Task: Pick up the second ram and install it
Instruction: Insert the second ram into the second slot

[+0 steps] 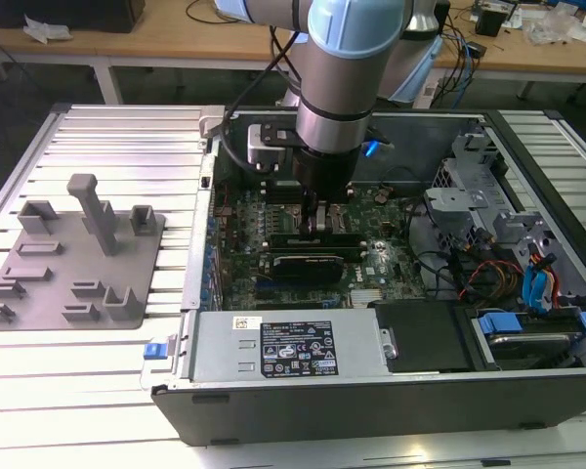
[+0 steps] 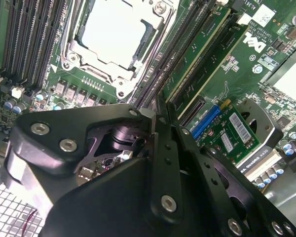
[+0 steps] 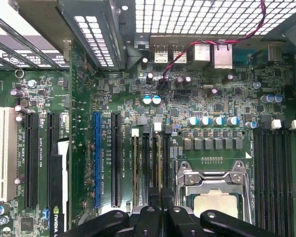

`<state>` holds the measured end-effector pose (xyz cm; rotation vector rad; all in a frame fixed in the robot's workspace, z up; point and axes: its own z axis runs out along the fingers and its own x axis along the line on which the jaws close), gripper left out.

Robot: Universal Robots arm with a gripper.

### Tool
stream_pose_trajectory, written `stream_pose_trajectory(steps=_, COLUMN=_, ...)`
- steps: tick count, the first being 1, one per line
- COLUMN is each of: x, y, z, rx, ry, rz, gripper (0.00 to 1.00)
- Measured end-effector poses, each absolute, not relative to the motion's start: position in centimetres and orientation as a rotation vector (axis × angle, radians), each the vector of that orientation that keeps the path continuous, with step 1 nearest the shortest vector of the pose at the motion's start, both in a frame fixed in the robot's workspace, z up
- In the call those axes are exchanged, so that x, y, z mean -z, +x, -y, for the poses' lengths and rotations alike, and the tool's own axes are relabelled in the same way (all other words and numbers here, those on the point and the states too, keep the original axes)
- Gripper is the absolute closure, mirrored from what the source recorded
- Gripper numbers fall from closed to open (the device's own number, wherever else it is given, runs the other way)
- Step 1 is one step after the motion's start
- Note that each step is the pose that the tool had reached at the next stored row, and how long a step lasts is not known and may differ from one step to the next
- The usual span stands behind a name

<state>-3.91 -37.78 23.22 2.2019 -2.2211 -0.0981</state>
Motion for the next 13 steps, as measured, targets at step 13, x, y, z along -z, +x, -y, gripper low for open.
stream_pose_trajectory(steps=13, x=-22.41, y=-3.91, z=37.79, rx=0.102, ry=2.203, rz=2.222, gripper=0.91)
